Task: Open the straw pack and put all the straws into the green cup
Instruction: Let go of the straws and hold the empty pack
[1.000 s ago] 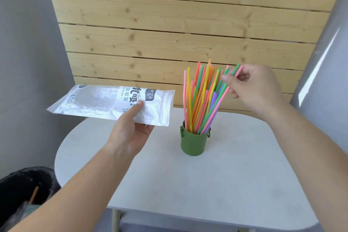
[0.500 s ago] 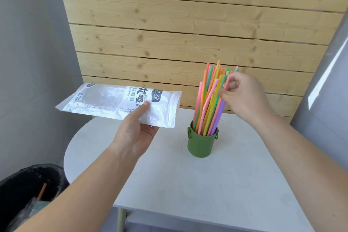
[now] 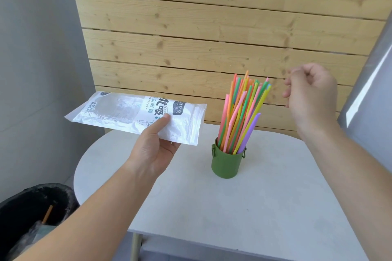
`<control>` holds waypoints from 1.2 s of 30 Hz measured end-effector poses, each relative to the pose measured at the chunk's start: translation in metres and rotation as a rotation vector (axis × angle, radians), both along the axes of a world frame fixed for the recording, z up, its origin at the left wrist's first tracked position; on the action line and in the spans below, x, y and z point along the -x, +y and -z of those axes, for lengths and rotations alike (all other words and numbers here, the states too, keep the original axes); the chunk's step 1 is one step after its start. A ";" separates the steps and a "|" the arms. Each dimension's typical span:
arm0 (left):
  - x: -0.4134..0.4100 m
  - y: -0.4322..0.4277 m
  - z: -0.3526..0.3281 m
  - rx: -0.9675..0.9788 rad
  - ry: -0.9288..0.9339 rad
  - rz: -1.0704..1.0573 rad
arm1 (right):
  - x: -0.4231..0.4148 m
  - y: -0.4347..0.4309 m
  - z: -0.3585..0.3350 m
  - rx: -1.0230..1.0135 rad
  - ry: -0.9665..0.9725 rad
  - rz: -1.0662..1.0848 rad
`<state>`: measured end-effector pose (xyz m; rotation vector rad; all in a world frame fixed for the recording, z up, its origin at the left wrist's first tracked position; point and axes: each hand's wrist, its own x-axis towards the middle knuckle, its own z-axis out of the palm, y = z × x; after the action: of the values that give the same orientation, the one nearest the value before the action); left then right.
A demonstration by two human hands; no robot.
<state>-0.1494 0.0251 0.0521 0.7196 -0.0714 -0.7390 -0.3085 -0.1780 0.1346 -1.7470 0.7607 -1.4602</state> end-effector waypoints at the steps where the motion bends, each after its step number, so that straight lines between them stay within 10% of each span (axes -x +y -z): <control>1: 0.000 0.001 -0.001 0.000 -0.010 0.006 | 0.003 0.009 -0.006 0.045 -0.035 0.000; 6: -0.002 0.015 -0.010 0.017 -0.081 0.047 | 0.000 0.070 -0.014 0.224 0.136 -0.233; 11: -0.006 0.061 -0.026 -0.084 -0.234 0.182 | -0.033 0.114 0.013 -0.033 0.523 -0.419; 21: -0.036 0.165 -0.016 -0.230 -0.092 0.108 | -0.101 0.201 0.071 -0.790 0.354 -0.831; 36: -0.070 0.323 0.095 -0.628 0.118 -0.229 | -0.181 0.353 0.161 -0.974 0.698 -1.012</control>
<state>-0.0789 0.3484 -0.0427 1.2551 0.3612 -0.5799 -0.1274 0.1749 -0.0260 -1.4022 0.5801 0.2348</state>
